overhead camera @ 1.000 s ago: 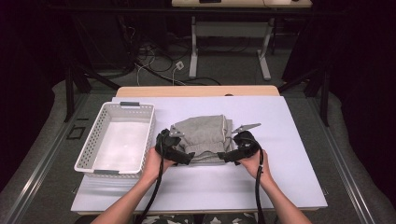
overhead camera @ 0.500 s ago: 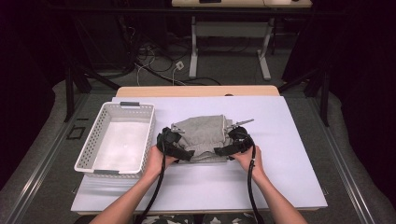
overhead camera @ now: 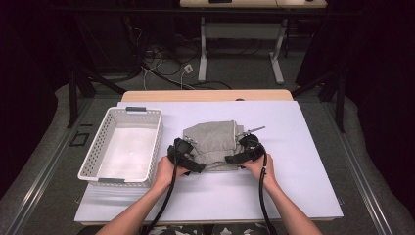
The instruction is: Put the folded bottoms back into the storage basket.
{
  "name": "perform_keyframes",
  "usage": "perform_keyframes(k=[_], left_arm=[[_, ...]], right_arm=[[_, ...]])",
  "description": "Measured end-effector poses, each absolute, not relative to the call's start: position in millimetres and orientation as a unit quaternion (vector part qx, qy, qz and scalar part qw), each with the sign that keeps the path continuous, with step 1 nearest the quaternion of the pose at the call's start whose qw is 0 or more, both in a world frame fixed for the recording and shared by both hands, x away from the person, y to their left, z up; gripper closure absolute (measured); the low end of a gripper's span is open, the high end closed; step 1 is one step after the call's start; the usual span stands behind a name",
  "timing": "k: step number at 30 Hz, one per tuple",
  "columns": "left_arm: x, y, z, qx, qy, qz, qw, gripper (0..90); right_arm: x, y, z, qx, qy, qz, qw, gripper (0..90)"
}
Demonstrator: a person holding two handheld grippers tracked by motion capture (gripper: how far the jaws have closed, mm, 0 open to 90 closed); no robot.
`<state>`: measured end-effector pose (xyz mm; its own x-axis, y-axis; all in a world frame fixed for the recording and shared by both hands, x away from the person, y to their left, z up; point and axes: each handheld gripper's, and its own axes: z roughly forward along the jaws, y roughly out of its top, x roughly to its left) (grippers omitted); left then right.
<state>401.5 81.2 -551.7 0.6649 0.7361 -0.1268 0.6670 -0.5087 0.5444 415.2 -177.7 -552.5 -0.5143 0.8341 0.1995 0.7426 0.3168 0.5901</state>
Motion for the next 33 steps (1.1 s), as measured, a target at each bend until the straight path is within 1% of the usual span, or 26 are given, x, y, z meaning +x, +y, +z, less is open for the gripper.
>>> perform_keyframes(k=[8, 22, 25, 28, 30, 31, 32, 33], left_arm=[[401, 81, -552, 0.868, 0.4, 0.059, 0.287, 0.0], [394, 71, -554, 0.875, 0.384, 0.069, 0.287, 0.9], [394, 71, -554, 0.873, 0.385, 0.068, 0.29, 2.2], [392, 71, -553, 0.872, 0.385, 0.068, 0.295, 5.4], [392, 71, -552, 0.872, 0.382, 0.068, 0.298, 10.9], [391, 70, -552, 0.872, 0.381, 0.068, 0.3, 10.9], [390, 70, -552, 0.871, 0.379, 0.067, 0.304, 13.7], [389, 70, -551, 0.873, 0.375, 0.065, 0.307, 18.4]], right_arm=[[413, -177, -554, 0.481, 0.813, 0.319, 0.082, 4.6], [411, -175, -553, 0.471, 0.817, 0.323, 0.082, 14.3], [410, -175, -552, 0.47, 0.818, 0.323, 0.08, 17.0], [410, -174, -552, 0.47, 0.815, 0.33, 0.079, 19.4], [409, -174, -552, 0.47, 0.815, 0.33, 0.077, 22.0], [409, -174, -552, 0.47, 0.815, 0.33, 0.077, 22.0], [409, -174, -552, 0.469, 0.814, 0.333, 0.076, 24.2], [409, -174, -552, 0.466, 0.814, 0.34, 0.069, 28.9]])
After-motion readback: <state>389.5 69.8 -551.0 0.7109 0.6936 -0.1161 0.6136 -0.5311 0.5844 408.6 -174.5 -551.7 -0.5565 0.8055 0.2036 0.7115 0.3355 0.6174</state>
